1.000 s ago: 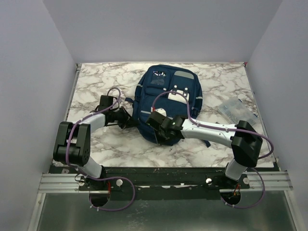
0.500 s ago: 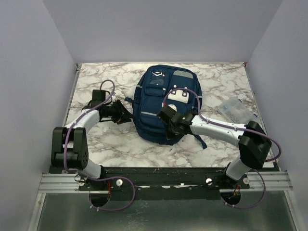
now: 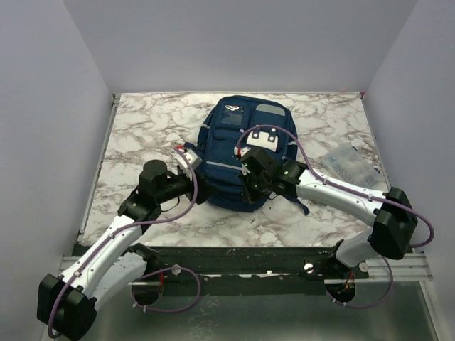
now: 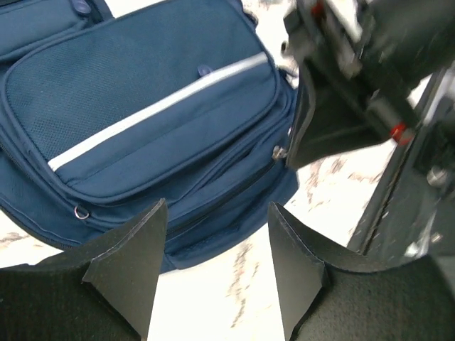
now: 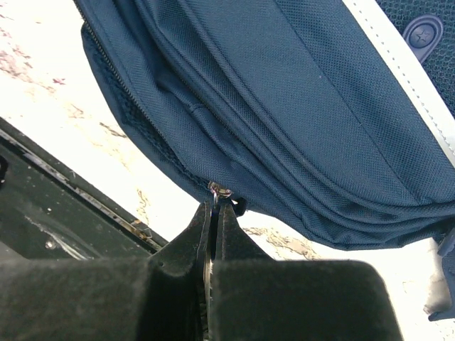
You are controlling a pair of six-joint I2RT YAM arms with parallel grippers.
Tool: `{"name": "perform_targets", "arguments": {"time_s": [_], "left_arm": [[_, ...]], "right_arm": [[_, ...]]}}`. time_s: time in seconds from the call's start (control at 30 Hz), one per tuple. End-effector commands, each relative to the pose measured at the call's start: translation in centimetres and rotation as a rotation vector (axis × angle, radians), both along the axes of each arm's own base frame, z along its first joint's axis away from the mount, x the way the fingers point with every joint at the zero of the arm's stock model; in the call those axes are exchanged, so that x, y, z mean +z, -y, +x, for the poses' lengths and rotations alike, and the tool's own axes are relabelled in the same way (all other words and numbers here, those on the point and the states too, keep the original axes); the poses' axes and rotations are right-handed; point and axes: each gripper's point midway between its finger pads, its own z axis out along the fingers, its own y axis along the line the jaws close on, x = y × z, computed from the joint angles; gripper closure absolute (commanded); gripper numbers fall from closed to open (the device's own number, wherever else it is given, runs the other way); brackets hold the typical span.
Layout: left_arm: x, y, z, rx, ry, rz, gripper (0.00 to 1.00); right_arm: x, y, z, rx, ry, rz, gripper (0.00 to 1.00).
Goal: Pack the student bag
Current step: Zip the student bag at the center of the board.
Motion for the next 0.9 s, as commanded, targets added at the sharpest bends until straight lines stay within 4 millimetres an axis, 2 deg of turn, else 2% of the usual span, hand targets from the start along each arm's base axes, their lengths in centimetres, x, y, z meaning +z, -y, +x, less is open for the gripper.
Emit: {"name": "perform_targets", "arguments": {"time_s": [0.0, 0.1, 0.27, 0.37, 0.53, 0.67, 0.73, 0.87], "left_arm": [[-0.8, 1.6, -0.8, -0.207, 0.228, 0.188, 0.4], [-2.4, 3.1, -1.6, -0.304, 0.277, 0.251, 0.4], [-3.7, 4.7, -0.6, -0.312, 0.401, 0.348, 0.4], [-4.6, 5.6, 0.3, -0.302, 0.406, 0.376, 0.4], [-4.8, 7.4, 1.2, -0.311, 0.41, 0.367, 0.47], [-5.3, 7.4, 1.7, -0.283, 0.406, 0.372, 0.52], [-4.4, 7.4, 0.9, -0.281, 0.415, 0.334, 0.52], [-2.8, 6.0, -0.4, -0.23, 0.49, 0.315, 0.44]], "right_arm": [[5.1, -2.1, 0.5, 0.062, 0.069, 0.162, 1.0], [5.6, -1.8, 0.4, 0.068, 0.06, 0.19, 1.0], [6.3, -1.5, 0.2, 0.072, 0.065, 0.209, 1.0], [6.5, -1.5, 0.1, 0.074, 0.06, 0.216, 1.0], [6.5, -1.6, -0.3, 0.075, 0.045, 0.232, 1.0], [6.3, -1.6, -0.6, 0.087, 0.027, 0.226, 1.0], [6.0, -1.5, -0.7, 0.089, 0.023, 0.217, 1.0], [5.8, -1.4, -0.6, 0.083, 0.018, 0.205, 1.0]]}}
